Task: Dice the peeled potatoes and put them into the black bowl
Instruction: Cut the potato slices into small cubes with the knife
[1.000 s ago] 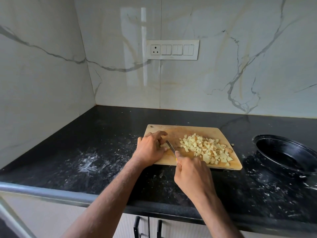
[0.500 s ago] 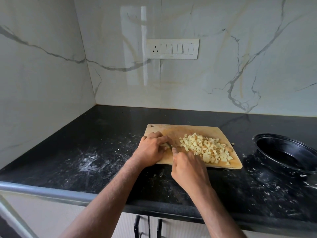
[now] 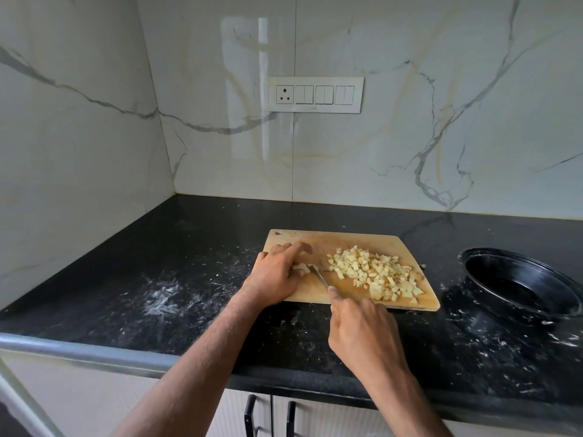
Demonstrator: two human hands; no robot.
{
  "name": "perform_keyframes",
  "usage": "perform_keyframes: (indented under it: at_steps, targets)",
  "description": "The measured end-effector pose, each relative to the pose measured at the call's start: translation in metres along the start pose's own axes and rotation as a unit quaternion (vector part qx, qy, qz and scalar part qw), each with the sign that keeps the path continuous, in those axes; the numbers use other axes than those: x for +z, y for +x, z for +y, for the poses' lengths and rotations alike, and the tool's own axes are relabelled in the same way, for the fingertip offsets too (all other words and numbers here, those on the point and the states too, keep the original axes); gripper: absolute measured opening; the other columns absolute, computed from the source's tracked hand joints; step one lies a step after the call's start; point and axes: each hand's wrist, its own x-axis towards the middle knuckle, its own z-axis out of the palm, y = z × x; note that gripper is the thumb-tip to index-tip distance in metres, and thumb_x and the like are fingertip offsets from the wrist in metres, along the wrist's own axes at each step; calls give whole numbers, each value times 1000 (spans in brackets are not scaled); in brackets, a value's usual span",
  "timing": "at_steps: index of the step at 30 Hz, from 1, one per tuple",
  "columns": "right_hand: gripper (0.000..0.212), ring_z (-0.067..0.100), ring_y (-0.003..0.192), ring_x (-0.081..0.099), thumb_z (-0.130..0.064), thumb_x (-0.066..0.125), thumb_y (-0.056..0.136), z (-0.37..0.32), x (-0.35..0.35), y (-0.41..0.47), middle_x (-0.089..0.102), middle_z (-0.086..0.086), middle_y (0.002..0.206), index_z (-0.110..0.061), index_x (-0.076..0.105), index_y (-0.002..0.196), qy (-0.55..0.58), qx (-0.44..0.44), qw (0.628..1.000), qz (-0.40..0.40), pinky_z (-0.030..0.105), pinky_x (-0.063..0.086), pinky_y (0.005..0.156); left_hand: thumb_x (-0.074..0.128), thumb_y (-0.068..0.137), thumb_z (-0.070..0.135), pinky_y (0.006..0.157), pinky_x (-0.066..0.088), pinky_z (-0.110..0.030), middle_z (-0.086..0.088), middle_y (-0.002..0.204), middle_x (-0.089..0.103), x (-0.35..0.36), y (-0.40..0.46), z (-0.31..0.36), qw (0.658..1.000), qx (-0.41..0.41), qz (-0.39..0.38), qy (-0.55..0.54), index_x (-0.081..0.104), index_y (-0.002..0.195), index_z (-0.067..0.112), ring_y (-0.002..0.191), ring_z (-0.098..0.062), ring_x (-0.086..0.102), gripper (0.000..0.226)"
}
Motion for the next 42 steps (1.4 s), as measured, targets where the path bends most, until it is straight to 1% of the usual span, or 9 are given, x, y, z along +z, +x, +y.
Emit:
perform_keyframes:
  at_steps: [2,7,10,13,17,26,36,39,42]
  targets:
    - [41,9,54,57,-29,49,101,0,-2,-2,64,-6,68,-27,55,141,10,11,1000,-2,21,50,50,64,89,22,98,32,-38,17,107,57,0,0,-1,1000,-12,10,-27,44,127,41,105,-10,48,47]
    - [37,10,41,42,-31,49,101,-1,-7,-2,63,-7,60,-31,61,135,35,33,999,15,12,21,38,79,80,18,85,50,-25,8,96,65,1,0,-9,989,-46,40,-131,46,118,38,87,-12,61,54]
    - [37,10,38,42,-31,52,100,-1,-6,-1,62,-8,59,-30,62,135,46,28,998,14,13,22,35,85,74,13,72,45,-7,8,88,69,0,0,-11,977,-77,73,-183,52,113,33,79,-7,63,54]
    - [38,8,36,41,-29,54,99,-3,-4,1,60,-9,57,-28,60,137,51,11,999,16,11,26,36,87,72,13,69,45,-7,7,84,70,2,0,-11,976,-78,86,-186,57,111,27,76,-4,62,51]
    - [41,7,40,51,-29,49,102,-7,0,6,60,-8,58,-26,54,143,56,2,998,6,17,49,43,88,71,17,68,46,-7,8,82,69,4,0,-7,978,-77,97,-170,56,109,30,76,-5,63,52]
    - [39,8,41,50,-25,53,100,-12,3,7,62,-6,57,-24,58,139,21,-3,1000,10,18,46,42,86,74,22,69,37,1,12,88,72,4,2,-4,985,-76,81,-133,50,118,32,79,3,61,57]
    - [48,17,58,58,-13,55,94,-23,12,21,66,0,71,-18,55,142,-15,-9,1000,3,29,48,52,83,75,15,72,42,-10,12,86,72,2,3,-4,989,-59,71,-117,51,107,36,66,6,55,50]
    - [42,17,60,54,-17,53,98,-23,12,27,65,-1,74,-18,56,140,-5,-10,1000,6,28,44,56,76,79,15,84,50,-30,15,87,68,5,3,-6,994,-29,61,-88,60,110,36,82,-4,58,41]
    - [40,14,60,53,-22,51,101,-16,8,19,61,-3,73,-22,55,141,8,-16,1000,-9,26,40,56,69,88,22,94,45,-40,17,104,64,4,3,-3,1000,-2,26,-14,65,116,40,104,-15,56,33]
